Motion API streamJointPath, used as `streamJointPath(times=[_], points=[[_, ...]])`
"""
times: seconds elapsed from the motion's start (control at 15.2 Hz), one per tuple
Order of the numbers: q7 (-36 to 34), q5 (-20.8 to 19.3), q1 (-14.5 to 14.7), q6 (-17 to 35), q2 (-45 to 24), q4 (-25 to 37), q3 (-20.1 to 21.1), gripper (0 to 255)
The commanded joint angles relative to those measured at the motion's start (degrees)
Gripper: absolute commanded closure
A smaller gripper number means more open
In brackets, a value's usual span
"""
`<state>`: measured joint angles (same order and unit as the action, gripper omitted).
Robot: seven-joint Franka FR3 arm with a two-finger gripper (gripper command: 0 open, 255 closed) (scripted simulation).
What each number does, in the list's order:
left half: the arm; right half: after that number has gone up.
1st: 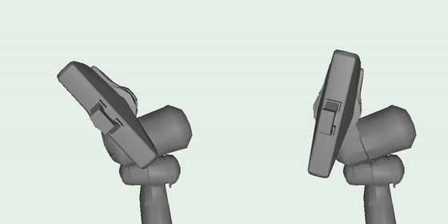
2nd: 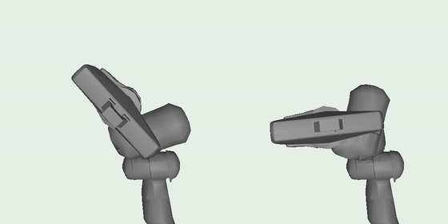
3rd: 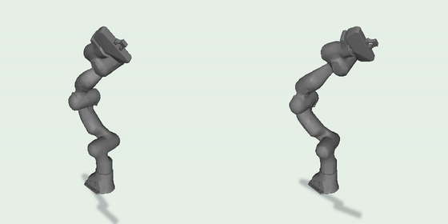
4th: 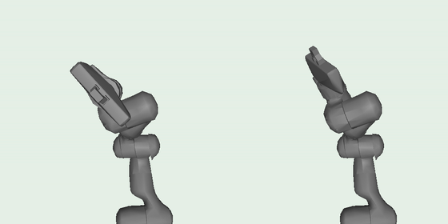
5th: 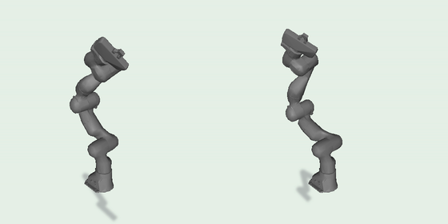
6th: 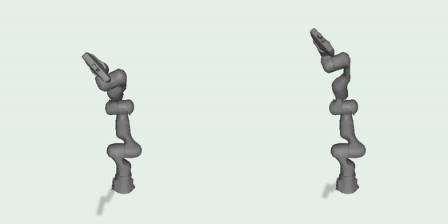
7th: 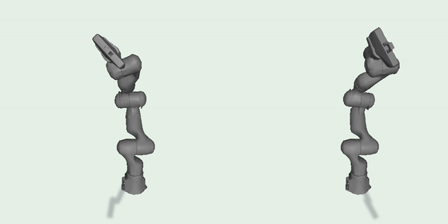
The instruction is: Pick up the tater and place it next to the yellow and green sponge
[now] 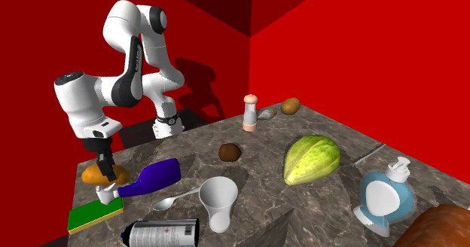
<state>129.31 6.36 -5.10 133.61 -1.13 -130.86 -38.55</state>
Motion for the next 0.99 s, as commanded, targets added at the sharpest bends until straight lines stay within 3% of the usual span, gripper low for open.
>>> streamJointPath(times=[0.0,0.2,0.26,0.59,0.92], points=[[0.06,0.16,0.16,-0.13,-0.32,-0.55,0.18,255],[0.06,0.16,0.19,-0.13,-0.32,-0.55,0.15,255],[0.28,0.38,0.14,-0.09,-0.57,-0.41,0.12,0],[0.06,0.16,0.19,-0.13,-0.32,-0.55,0.15,0],[-3.39,-4.65,0.12,-7.15,5.08,2.4,0.2,0]])
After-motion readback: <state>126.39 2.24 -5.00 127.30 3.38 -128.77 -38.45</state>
